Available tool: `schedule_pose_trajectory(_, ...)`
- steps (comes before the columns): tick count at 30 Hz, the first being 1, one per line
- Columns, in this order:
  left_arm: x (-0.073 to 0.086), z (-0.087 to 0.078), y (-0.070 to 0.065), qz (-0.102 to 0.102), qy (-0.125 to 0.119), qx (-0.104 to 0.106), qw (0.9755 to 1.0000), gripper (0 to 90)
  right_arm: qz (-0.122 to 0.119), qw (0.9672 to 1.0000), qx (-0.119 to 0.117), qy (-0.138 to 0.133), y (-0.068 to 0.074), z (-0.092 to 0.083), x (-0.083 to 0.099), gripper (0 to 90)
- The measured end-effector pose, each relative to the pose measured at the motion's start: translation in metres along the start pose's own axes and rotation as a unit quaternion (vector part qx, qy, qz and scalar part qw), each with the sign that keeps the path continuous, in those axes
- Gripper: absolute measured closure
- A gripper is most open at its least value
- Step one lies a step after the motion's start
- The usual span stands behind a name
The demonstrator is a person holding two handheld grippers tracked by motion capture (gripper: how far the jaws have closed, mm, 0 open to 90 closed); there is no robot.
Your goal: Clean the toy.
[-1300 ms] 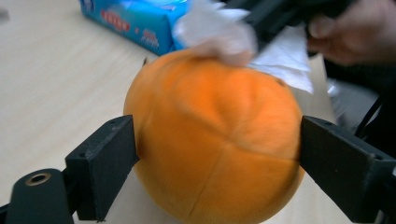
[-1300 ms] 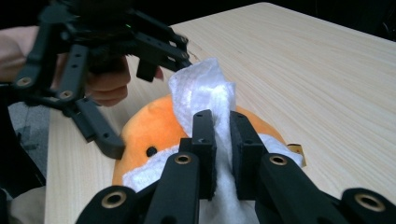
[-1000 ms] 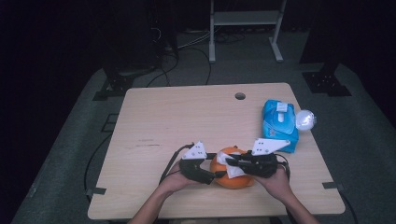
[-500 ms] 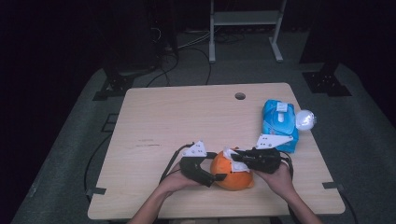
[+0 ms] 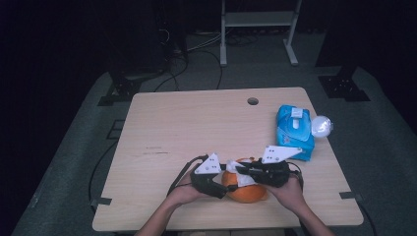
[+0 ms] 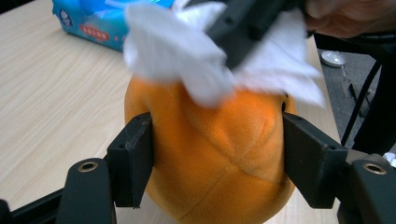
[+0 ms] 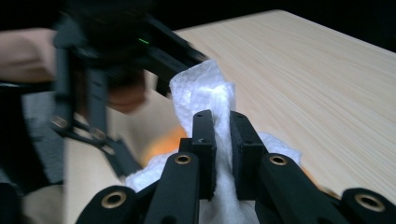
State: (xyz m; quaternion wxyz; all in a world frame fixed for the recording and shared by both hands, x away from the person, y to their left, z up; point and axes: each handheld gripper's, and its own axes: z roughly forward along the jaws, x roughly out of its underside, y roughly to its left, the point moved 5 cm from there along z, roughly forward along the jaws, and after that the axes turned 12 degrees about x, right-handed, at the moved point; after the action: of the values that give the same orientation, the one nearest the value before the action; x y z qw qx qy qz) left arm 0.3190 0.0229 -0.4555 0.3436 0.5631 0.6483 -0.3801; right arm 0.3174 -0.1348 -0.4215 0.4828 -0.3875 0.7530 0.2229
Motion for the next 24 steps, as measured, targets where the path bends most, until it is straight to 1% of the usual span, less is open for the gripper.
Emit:
schedule_pose_trajectory(1, 0.002, -0.001, 0.002, -0.003, 0.001, 0.0, 1.0, 31.5, 0.001, 1.0, 0.008, 0.005, -0.005, -0.001, 0.003, 81.3)
schedule_pose_trajectory(2, 0.004, -0.002, 0.004, -0.008, 0.0, 0.0, 1.0, 31.4, 0.011, 0.9998, 0.015, 0.009, -0.013, -0.001, 0.007, 81.3)
schedule_pose_trajectory(4, 0.007, -0.004, 0.006, -0.013, 0.0, 0.001, 0.9999, 31.1, 0.035, 0.9991, 0.015, 0.017, -0.023, -0.004, 0.015, 81.3)
schedule_pose_trajectory(5, 0.008, -0.004, 0.008, -0.016, 0.0, 0.001, 0.9999, 30.6, 0.04, 0.9989, 0.016, 0.019, -0.025, -0.005, 0.018, 81.3)
schedule_pose_trajectory(7, 0.007, -0.005, 0.008, -0.027, -0.003, 0.003, 0.9996, 26.4, 0.049, 0.9985, 0.016, 0.019, -0.027, -0.007, 0.023, 81.3)
schedule_pose_trajectory(8, 0.006, -0.005, 0.009, -0.032, -0.004, 0.004, 0.9995, 22.9, 0.049, 0.9985, 0.018, 0.019, -0.026, -0.007, 0.023, 81.3)
schedule_pose_trajectory(10, 0.002, -0.006, 0.008, -0.045, -0.016, 0.01, 0.9988, 17.5, 0.042, 0.9986, 0.024, 0.019, -0.023, -0.005, 0.022, 81.3)
schedule_pose_trajectory(11, -0.001, -0.006, 0.007, -0.053, -0.029, 0.014, 0.9981, 17.0, 0.041, 0.9987, 0.024, 0.018, -0.022, -0.004, 0.022, 81.3)
schedule_pose_trajectory(12, -0.002, -0.007, 0.007, -0.054, -0.03, 0.014, 0.998, 17.1, 0.039, 0.9989, 0.021, 0.017, -0.019, -0.003, 0.02, 81.3)
schedule_pose_trajectory(14, -0.002, -0.005, 0.006, -0.041, -0.02, 0.009, 0.9989, 21.7, 0.031, 0.9992, 0.019, 0.014, -0.012, -0.001, 0.017, 81.2)
schedule_pose_trajectory(15, 0.0, -0.005, 0.006, -0.037, -0.018, 0.01, 0.9991, 24.2, 0.026, 0.9994, 0.02, 0.012, -0.008, 0.0, 0.015, 81.1)
schedule_pose_trajectory(17, 0.003, -0.007, 0.007, -0.033, -0.012, 0.01, 0.9993, 27.3, 0.02, 0.9997, 0.009, 0.009, -0.002, 0.001, 0.012, 81.1)
schedule_pose_trajectory(18, 0.004, -0.008, 0.007, -0.031, -0.011, 0.009, 0.9994, 28.4, 0.014, 0.9998, 0.008, 0.009, 0.001, 0.002, 0.011, 81.2)
schedule_pose_trajectory(19, 0.006, -0.009, 0.008, -0.03, -0.007, 0.01, 0.9995, 29.4, 0.008, 0.9999, 0.009, 0.011, 0.001, 0.002, 0.011, 81.2)
schedule_pose_trajectory(21, 0.009, -0.011, 0.01, -0.033, -0.003, 0.009, 0.9994, 30.1, 0.011, 0.9998, 0.008, 0.014, -0.003, 0.001, 0.011, 81.2)
schedule_pose_trajectory(23, 0.012, -0.013, 0.011, -0.035, 0.001, 0.008, 0.9994, 30.3, 0.013, 0.9995, 0.021, 0.018, -0.011, -0.001, 0.015, 81.3)
schedule_pose_trajectory(24, 0.014, -0.014, 0.013, -0.042, -0.003, 0.009, 0.9991, 30.2, 0.018, 0.9993, 0.025, 0.019, -0.014, -0.002, 0.016, 81.3)
